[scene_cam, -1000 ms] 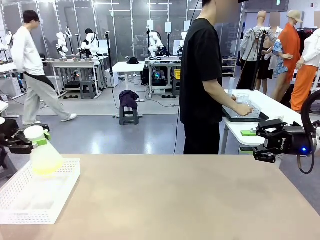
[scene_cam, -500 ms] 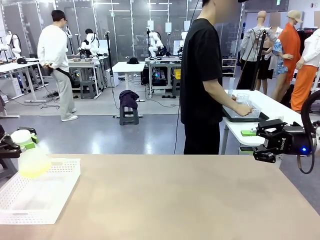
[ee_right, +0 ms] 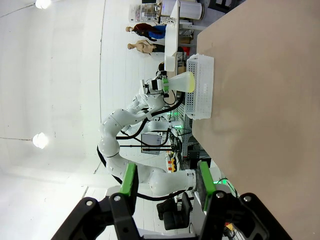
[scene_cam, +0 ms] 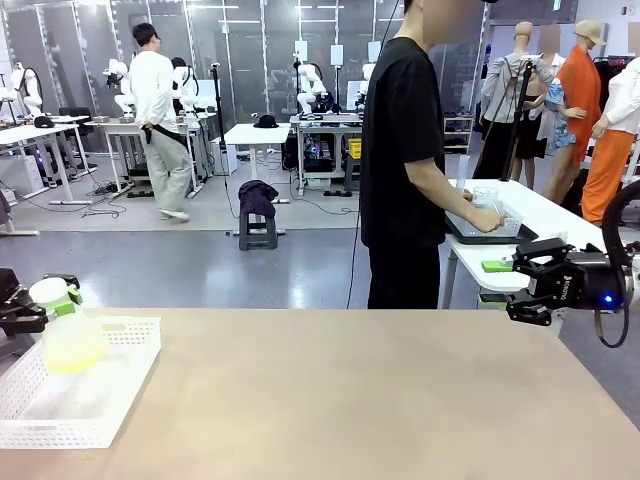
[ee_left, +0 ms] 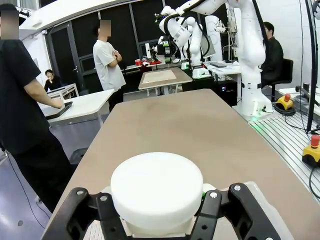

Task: Prepare the solutions needed for the experiment.
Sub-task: When the human places the Big flask in the center of the table, pick up the Big flask and place it in the left Organizing basket.

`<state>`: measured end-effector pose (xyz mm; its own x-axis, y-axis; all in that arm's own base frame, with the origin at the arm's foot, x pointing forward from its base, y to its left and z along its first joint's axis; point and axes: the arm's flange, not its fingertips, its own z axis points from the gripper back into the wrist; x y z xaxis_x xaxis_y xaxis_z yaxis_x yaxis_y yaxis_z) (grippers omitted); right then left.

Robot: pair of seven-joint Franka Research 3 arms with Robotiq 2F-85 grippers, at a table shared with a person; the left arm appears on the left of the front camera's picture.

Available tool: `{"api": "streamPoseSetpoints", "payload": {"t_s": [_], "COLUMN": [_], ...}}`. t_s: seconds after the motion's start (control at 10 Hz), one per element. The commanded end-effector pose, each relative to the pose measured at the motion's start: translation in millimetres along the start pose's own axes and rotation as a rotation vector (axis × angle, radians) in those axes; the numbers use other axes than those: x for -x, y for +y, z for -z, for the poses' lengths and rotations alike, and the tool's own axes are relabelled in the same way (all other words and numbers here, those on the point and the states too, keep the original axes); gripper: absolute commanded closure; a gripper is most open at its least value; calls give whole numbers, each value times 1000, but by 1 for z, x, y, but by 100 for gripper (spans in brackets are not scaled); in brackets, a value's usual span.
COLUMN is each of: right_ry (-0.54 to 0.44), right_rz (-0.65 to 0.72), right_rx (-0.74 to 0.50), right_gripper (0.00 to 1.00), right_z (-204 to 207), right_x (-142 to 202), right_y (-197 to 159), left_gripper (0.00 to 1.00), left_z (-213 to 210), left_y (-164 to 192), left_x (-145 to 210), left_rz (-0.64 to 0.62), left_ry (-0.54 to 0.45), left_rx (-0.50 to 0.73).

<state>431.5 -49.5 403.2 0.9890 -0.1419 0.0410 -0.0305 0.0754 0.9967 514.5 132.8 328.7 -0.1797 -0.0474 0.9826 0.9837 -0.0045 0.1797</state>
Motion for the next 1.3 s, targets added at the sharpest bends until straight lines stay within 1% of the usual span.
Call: {"api": "streamPoseSetpoints", "payload": {"t_s": [0.0,0.6,1.1,1.2], "right_ry": [-2,-2,-2,-2], "right_rz": [-4,-4,-4,-4], "right_rx": [-14,-14,-14,-14], "right_gripper": [40,40,40,40], "right_z": [0,0,0,0], "right_x": [-1,-1,-1,-1], "right_y": [1,1,1,1], "left_gripper": [76,76,76,68], "left_z": [-7,-2,1,-1], "left_y": [6,14,16,16], "left_x": [3,42,57,59], "left_rz": [-6,-88,-110,-119], "left_ry": [-6,7,-7,-8], "left_rx": [21,66,79,73]}}
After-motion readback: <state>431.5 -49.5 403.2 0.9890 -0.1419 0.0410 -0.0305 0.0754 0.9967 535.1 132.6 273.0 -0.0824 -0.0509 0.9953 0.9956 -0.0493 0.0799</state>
